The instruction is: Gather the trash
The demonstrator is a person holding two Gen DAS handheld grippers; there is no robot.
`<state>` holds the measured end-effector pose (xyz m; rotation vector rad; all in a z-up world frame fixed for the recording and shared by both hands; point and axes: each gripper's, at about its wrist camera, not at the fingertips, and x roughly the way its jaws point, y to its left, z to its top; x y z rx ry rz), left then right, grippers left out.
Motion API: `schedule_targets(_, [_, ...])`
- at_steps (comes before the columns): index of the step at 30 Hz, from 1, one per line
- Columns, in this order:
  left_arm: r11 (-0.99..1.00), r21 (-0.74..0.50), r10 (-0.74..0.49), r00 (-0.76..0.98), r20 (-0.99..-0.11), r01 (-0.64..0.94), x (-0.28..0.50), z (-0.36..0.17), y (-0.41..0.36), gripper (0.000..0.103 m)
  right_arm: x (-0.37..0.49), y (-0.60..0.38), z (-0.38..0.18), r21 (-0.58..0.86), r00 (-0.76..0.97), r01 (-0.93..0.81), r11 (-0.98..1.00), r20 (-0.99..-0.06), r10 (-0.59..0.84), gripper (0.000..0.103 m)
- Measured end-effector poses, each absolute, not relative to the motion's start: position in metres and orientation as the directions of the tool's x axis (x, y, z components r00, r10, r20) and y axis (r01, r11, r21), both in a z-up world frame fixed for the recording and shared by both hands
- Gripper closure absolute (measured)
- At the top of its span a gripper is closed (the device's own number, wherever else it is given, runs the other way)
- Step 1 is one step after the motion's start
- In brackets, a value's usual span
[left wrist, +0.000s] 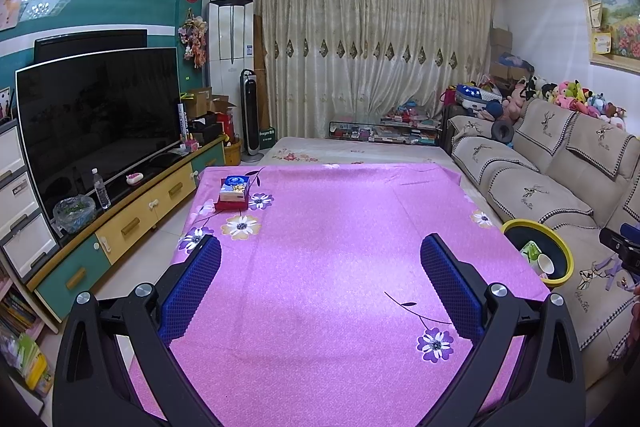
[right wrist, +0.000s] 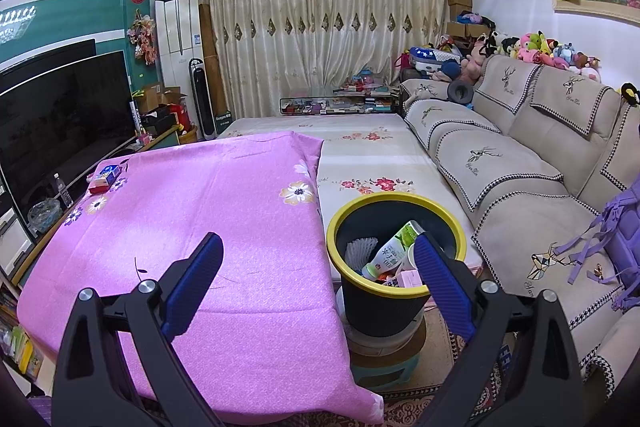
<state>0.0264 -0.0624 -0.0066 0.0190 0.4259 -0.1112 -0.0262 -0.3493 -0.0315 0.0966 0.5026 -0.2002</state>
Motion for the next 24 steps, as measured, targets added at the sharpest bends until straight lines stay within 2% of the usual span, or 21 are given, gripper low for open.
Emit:
schedule_targets(15, [0.996,0.008,-0.082,0.904,-0.421,0.094,0.028,-0.015,-0.065,0.005,-0.024,-0.346,-0.037,0.043,0.854,0.213,0.976,-0.493,-0.165,0.012])
schedule_targets(18, [0.994,-0.035,-0.111,0.88,-0.462,0.107,0.039,-0.018,-0.062,0.005,-0.018,-0.34,-0.04,0.038,0.853,0.206,0.978,-0.497,-0.161,0.012])
schedule_targets(21, [0.991,-0.086,-0.134,0.847,-0.515,0.104,0.072,-0.025,-0.055,0.005,0.001,-0.337,-0.04,0.036,0.855,0.18,0.983,-0.5,-0.139,0.007])
schedule_targets(24, [0.994,-0.08,-0.106,0.825,-0.555,0.074,0.109,-0.043,-0.051,0.005,0.039,-0.334,-0.047,0.051,0.837,0.149,0.987,-0.539,-0.098,0.007])
